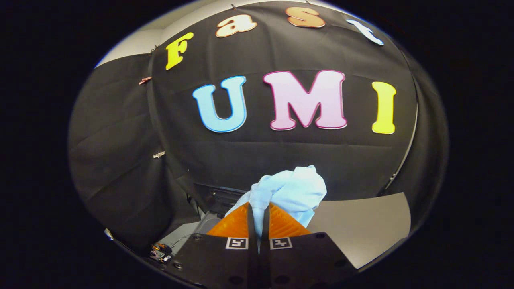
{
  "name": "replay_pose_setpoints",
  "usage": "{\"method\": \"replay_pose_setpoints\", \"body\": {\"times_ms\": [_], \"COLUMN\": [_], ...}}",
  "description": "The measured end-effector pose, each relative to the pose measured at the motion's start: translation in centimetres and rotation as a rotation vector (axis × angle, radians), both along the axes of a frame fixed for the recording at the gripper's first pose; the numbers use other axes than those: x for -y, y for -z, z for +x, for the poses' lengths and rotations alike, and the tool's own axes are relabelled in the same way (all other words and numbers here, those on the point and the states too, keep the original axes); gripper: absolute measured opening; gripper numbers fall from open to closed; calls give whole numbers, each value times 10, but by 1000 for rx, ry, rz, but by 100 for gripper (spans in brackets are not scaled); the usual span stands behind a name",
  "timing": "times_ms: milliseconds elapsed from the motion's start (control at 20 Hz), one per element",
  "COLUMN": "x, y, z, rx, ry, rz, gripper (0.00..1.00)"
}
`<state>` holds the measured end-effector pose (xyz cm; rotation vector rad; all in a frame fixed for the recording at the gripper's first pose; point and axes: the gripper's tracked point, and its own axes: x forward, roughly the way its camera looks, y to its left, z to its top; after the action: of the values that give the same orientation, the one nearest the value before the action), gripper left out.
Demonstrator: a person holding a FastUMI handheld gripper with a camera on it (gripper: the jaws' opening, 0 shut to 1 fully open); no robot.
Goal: Put the clothes into the washing machine and then close the washing machine lid.
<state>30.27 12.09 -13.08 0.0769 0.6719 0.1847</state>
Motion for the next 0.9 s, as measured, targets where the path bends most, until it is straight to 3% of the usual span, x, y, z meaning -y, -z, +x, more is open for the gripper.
{"method": "replay_pose_setpoints", "body": {"times_ms": [450, 900], "x": [-100, -123], "y": [98, 222], "z": [9, 9], "rx": [-113, -283], "ry": [-90, -83], "rz": [18, -40], "gripper": [5, 6]}}
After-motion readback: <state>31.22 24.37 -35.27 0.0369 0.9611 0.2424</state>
